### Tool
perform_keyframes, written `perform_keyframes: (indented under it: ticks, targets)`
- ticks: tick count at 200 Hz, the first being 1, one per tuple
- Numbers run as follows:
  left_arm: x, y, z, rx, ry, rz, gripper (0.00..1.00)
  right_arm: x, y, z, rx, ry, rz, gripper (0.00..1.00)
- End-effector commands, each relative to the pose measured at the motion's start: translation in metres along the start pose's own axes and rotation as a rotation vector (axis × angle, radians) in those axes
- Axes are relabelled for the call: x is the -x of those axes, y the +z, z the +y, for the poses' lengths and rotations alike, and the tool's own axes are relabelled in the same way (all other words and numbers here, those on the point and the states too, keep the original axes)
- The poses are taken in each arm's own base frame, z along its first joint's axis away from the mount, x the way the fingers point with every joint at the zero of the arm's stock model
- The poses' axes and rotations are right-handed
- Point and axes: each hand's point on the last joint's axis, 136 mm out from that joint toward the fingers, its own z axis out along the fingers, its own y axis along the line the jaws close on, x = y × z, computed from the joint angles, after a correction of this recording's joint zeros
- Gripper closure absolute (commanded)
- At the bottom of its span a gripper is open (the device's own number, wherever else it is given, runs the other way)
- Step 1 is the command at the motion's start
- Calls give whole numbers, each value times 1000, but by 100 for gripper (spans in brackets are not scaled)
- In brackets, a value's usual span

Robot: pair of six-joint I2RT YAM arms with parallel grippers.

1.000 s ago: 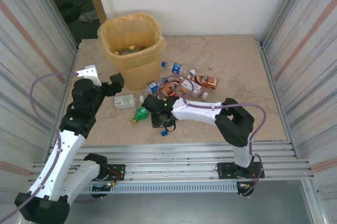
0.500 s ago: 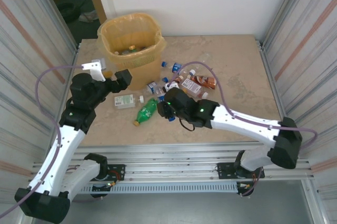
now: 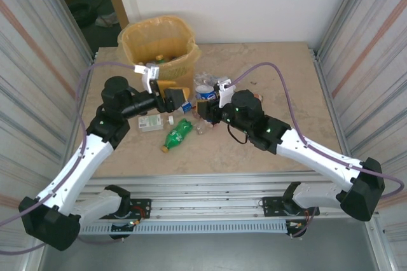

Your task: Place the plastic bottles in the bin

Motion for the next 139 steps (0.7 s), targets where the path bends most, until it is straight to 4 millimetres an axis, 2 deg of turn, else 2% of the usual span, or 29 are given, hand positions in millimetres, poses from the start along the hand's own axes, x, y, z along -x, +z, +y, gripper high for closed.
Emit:
perform_keyframes:
  ticks: [1, 42, 78, 103, 139]
  targets:
    - [17, 9, -34, -127, 125, -29, 1, 23, -6, 28, 142, -49, -57, 73]
    - [15, 25, -52, -252, 137, -11, 1, 27, -2, 44, 222, -63, -48, 73]
    - [14, 31, -53, -262, 122, -1, 3, 29, 0, 49, 244, -62, -48, 73]
    - [13, 32, -52, -260, 109, 1, 14, 30, 3, 50, 251, -61, -45, 72]
    - [15, 34, -51, -257, 85, 3, 46, 30, 5, 48, 238, -61, -42, 70]
